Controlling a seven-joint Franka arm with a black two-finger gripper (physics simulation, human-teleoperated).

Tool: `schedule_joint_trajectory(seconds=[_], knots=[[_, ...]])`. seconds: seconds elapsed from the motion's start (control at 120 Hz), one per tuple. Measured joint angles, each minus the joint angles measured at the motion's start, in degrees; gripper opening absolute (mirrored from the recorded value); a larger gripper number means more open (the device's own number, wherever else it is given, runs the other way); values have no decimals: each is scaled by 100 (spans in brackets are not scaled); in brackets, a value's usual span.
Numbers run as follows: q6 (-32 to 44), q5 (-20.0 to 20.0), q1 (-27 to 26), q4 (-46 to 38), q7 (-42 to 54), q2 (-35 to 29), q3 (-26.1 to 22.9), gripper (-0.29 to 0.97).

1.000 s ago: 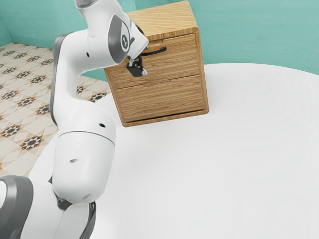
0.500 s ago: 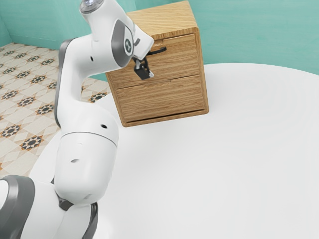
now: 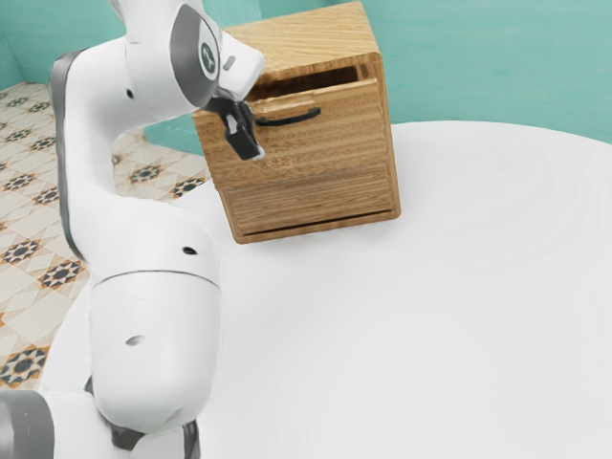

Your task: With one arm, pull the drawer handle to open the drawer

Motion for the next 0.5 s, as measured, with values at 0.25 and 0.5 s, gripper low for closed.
schedule_joint_trajectory(seconds=[0.25,0.5], knots=[[-3488,967,-1498,-749,-88,-272,3684,62],[-3234,6277,-4862,-77,-1309,-5257,-1241,67]])
